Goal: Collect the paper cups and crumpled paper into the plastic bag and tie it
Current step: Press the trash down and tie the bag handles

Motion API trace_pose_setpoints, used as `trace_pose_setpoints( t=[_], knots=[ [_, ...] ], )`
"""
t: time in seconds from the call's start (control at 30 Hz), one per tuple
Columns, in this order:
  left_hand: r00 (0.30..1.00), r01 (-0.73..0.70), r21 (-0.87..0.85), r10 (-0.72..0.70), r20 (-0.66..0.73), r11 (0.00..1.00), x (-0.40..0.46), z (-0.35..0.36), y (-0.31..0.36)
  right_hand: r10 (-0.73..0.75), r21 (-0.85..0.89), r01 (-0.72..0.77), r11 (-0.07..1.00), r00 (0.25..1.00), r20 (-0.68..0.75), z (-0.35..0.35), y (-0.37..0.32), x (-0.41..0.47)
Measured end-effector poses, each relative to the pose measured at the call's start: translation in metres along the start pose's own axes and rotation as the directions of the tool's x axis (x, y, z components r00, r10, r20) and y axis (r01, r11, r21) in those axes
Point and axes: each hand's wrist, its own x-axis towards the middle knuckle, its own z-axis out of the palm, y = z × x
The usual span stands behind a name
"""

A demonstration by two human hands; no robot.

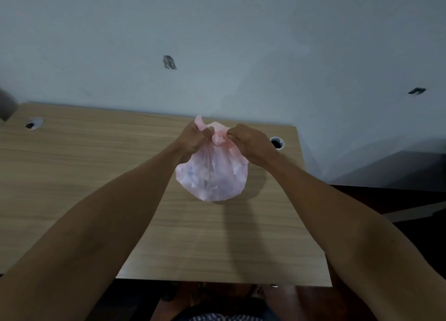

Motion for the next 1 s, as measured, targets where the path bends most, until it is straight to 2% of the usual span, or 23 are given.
trace_pose_setpoints(
  t=[0.07,0.17,0.27,0.37,0.5,0.63,0.7,0.8,0.9,1.0],
  knots=[
    [0.999,0.017,-0.015,-0.017,-0.028,1.0,0.001,0.001,-0.003,0.161,0.153,-0.165,0.974,0.986,0.039,-0.003,-0.004,-0.001],
    [0.999,0.013,-0.018,-0.014,-0.042,1.0,0.003,0.003,-0.007,0.407,0.484,-0.406,0.776,0.907,0.108,-0.003,-0.021,0.0],
    [1.0,-0.005,-0.018,0.005,-0.019,1.0,0.002,0.004,-0.008,0.426,0.605,-0.485,0.632,0.869,0.251,0.004,-0.031,-0.001],
    [1.0,0.01,-0.009,-0.01,-0.028,1.0,0.004,0.004,-0.013,0.426,0.701,-0.508,0.501,0.849,0.312,0.003,-0.033,-0.001],
    [1.0,0.022,-0.079,-0.02,0.022,0.997,0.0,0.006,-0.014,0.49,0.709,-0.57,0.414,0.797,0.354,0.004,-0.031,0.002],
    [0.994,0.085,-0.034,-0.087,-0.063,0.996,0.004,0.004,-0.018,0.558,0.67,-0.593,0.447,0.77,0.309,-0.002,-0.02,0.01],
    [0.985,0.139,0.045,-0.134,-0.105,0.989,0.006,0.001,-0.019,0.559,0.61,-0.607,0.509,0.772,0.302,-0.008,-0.015,0.015],
    [0.983,0.14,0.125,-0.123,-0.137,0.982,0.007,-0.001,-0.022,0.512,0.5,-0.595,0.629,0.801,0.309,-0.012,-0.013,0.019],
    [0.98,0.149,0.159,-0.124,-0.155,0.976,0.007,-0.001,-0.026,0.454,0.419,-0.559,0.716,0.828,0.33,-0.013,-0.011,0.023],
    [0.96,0.193,0.146,-0.156,-0.232,0.97,0.009,-0.006,-0.031,0.439,0.277,-0.538,0.797,0.829,0.346,-0.02,-0.013,0.026]
  ],
)
